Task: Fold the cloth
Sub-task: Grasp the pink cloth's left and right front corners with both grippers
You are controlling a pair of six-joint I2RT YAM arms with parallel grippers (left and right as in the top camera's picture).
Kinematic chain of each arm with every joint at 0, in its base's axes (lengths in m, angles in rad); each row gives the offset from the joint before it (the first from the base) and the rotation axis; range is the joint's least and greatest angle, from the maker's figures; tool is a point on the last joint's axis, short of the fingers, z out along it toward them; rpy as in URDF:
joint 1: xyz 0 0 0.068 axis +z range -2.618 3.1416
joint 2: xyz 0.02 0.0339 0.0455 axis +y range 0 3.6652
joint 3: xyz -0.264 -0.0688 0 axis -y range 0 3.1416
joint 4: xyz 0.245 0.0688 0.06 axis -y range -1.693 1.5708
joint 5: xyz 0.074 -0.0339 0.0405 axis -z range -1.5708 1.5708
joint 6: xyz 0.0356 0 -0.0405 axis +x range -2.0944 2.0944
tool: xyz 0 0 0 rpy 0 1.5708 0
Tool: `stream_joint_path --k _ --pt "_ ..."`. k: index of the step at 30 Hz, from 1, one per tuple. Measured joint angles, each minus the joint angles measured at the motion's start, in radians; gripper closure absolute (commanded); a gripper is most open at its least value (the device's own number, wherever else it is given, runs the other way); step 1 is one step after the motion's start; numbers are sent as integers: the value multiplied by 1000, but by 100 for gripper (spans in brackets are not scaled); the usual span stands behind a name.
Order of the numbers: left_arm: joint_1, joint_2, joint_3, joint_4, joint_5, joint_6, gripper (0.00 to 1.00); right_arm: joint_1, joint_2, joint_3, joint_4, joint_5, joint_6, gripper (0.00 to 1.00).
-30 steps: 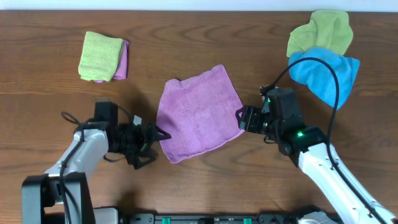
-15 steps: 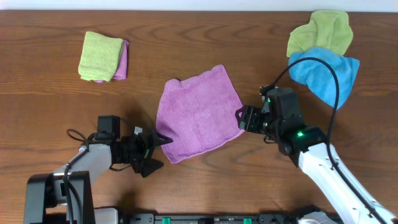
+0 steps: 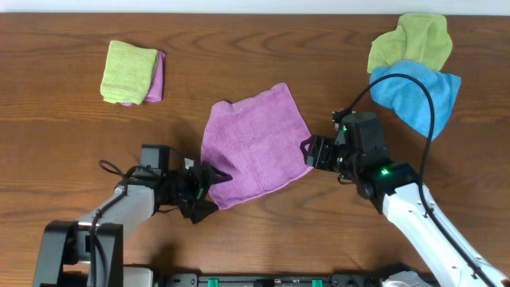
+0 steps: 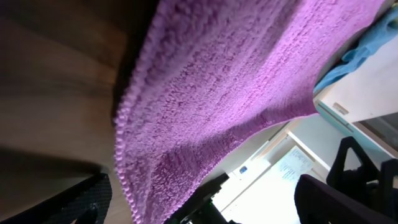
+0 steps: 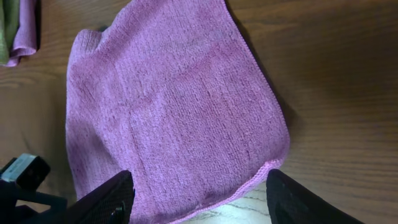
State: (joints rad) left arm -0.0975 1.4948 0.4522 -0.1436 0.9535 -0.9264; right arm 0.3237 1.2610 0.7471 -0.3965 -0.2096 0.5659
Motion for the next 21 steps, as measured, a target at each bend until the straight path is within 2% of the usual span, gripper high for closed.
stream_joint_path --k 3,5,9,13,15,17,21 --pt "-44 -8 6 5 -25 -22 0 0 0 0 0 -8 0 31" --pt "-65 -13 10 6 -42 -32 6 0 0 0 0 -14 0 31" --pt "-83 -14 10 -2 -94 -43 32 0 0 0 0 -23 0 30" --pt "-88 -14 9 0 -152 -41 50 0 0 0 0 -26 0 30" --pt "-89 -14 8 10 -176 -42 68 0 0 0 0 -27 0 29" --pt "-89 -10 6 17 -211 -36 94 0 0 0 -1 -27 0 28" --pt "-89 -5 -1 22 -251 -16 94 0 0 2 -37 -21 -7 25"
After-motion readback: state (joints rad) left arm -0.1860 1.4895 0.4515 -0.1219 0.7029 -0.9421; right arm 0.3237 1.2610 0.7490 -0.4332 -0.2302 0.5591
